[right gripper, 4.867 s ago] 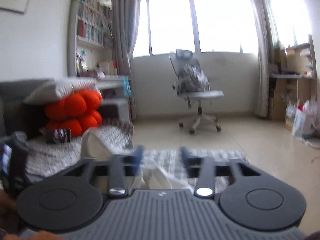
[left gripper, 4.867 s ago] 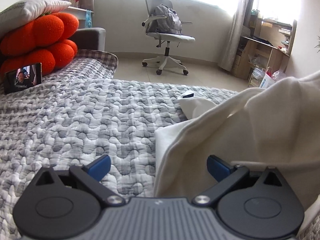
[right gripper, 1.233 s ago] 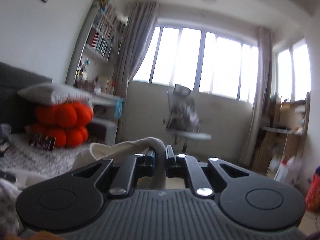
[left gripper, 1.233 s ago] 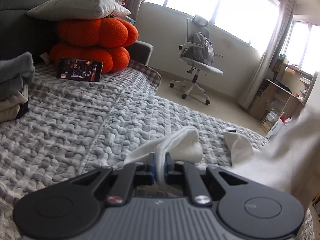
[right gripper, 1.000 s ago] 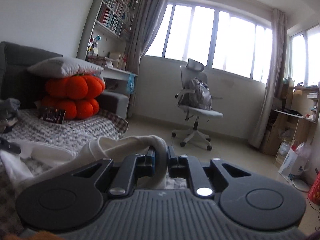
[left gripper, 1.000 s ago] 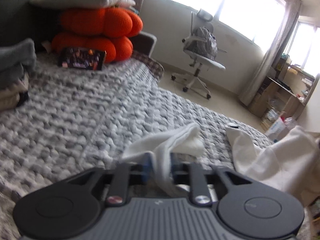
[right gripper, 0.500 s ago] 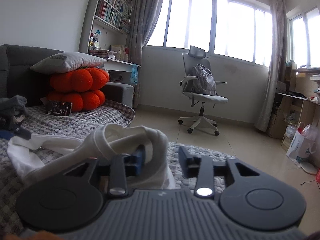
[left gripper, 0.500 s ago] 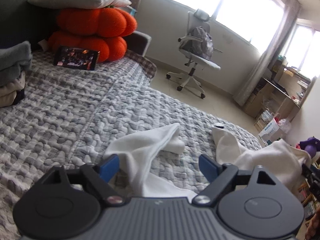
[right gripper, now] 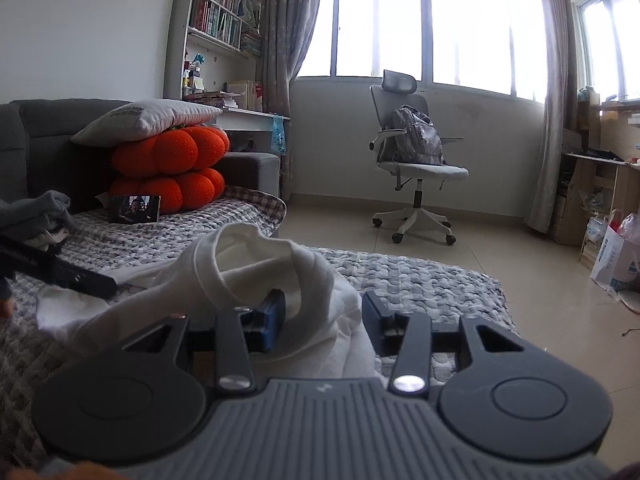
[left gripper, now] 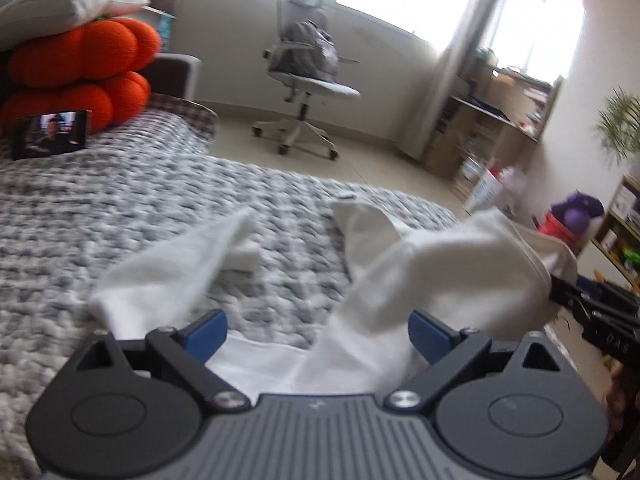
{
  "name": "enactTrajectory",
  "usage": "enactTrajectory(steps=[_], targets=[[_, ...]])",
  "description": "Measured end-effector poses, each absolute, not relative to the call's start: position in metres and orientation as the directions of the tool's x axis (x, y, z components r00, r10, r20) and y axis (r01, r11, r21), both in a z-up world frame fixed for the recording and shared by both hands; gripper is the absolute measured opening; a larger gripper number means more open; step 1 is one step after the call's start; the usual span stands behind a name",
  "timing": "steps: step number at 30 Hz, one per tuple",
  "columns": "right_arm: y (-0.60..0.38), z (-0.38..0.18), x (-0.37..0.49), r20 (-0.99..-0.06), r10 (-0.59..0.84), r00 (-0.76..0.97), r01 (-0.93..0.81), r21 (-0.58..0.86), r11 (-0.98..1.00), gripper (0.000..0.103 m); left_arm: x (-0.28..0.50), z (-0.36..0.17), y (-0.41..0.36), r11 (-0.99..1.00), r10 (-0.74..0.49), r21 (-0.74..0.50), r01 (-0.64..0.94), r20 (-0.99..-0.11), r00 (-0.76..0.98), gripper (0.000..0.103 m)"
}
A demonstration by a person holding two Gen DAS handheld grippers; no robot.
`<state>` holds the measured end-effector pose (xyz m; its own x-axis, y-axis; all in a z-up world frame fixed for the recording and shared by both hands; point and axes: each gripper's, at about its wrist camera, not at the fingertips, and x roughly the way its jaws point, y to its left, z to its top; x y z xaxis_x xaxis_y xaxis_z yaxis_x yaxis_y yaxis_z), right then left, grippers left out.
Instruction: Fold clothes
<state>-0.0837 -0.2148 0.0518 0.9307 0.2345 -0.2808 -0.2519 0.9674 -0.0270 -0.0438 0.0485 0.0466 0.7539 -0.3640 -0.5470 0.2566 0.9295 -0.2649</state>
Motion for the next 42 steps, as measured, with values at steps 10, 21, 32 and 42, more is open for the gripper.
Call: enactTrajectory(steps=[10, 21, 32, 42], targets=[[-0.228, 0.047, -0.113, -0.273, 0.257, 0.927, -0.257, 0.035, 0.966, 0.053, -0.049, 0.038, 0.025, 0.909, -0.416, -0.244, 0.338, -0.560, 0.716, 0.098], [-0.231, 0.046, -0.122, -0.255, 0.297, 0.920, -0.296, 0.043, 0.954, 0.057, -0.057, 0.036, 0.017, 0.903, -0.418, -0.176, 0.393, -0.576, 0.702, 0.100], [-0.228, 0.029, -0.126, -0.299, 0.286, 0.910, -0.293, 0.022, 0.956, 0.059, -0.068, 0.038, 0.026, 0.903, -0.394, -0.100, 0.418, -0.580, 0.713, 0.100], [-0.225, 0.012, -0.120, -0.363, 0.287, 0.887, -0.301, 0.018, 0.953, 0.059, -0.048, 0.039, -0.005, 0.850, -0.459, -0.051, 0.524, -0.559, 0.691, 0.100]])
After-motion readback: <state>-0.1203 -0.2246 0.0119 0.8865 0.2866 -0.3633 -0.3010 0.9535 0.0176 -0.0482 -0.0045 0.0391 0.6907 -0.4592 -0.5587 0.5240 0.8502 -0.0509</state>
